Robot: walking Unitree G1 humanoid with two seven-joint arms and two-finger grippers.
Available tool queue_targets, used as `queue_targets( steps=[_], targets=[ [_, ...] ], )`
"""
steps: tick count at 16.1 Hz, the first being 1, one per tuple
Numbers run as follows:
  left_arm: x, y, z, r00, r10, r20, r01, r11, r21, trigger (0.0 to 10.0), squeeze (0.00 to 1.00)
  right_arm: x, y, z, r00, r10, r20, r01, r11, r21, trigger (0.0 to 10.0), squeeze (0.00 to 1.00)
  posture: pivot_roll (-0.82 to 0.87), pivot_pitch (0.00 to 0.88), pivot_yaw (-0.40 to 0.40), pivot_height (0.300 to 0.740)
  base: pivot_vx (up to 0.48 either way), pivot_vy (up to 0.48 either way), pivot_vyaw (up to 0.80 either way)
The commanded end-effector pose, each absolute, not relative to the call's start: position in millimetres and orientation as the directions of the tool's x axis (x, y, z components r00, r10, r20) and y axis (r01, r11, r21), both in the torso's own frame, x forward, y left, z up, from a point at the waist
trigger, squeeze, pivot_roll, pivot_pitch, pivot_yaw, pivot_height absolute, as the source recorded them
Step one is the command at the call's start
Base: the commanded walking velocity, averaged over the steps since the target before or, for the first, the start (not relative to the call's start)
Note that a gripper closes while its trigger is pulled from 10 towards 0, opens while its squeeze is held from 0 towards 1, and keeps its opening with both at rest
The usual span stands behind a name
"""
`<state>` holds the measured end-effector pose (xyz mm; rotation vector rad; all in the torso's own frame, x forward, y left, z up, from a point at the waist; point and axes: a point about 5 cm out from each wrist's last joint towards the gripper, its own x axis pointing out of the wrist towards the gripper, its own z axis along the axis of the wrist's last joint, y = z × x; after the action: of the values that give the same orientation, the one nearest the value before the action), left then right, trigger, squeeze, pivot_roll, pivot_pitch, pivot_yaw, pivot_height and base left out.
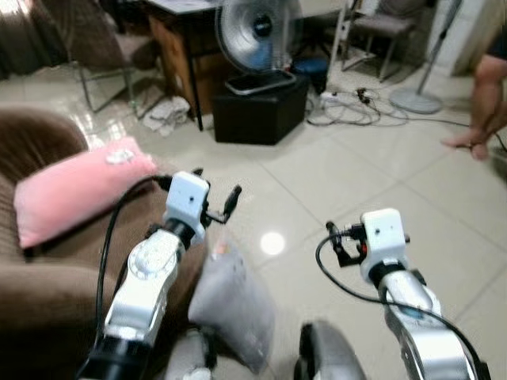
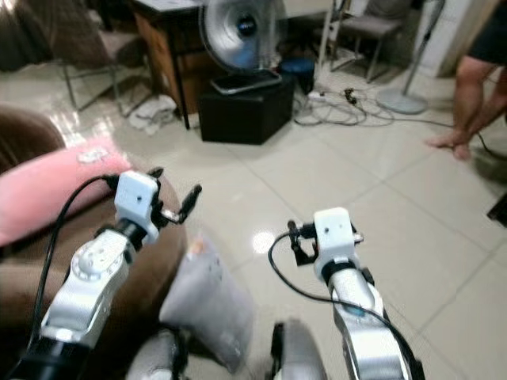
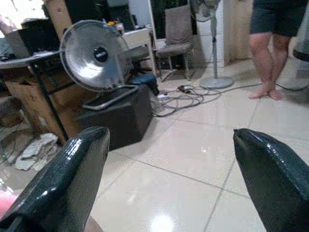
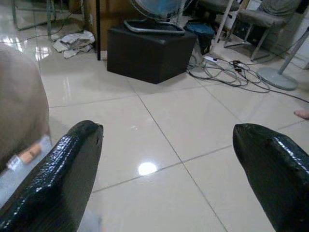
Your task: Move the pillow to the sofa from floor
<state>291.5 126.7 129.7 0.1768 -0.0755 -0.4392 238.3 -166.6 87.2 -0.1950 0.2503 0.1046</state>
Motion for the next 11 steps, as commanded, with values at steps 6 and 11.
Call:
queue_targets(
  steps=[6, 11],
  targets=[
    [287.8, 132.2, 120.2, 0.900, -0.437, -0.009, 0.428, 0.877, 0.216, 10.0, 0.00, 241.4, -161.3, 89.7, 0.964, 0.106, -0.243, -0.156, 0.969, -0.193, 10.0, 0.00, -0.04, 0.000, 0.031, 0.571, 0.000, 0.000, 0.00],
    [290.4, 131.6, 115.4, 0.894, -0.446, -0.038, 0.443, 0.869, 0.221, 10.0, 0.00, 241.0, -161.6, 87.3, 0.960, 0.111, -0.257, -0.161, 0.970, -0.183, 10.0, 0.00, -0.04, 0.001, 0.036, 0.571, 0.295, 0.000, -0.12]
  ],
)
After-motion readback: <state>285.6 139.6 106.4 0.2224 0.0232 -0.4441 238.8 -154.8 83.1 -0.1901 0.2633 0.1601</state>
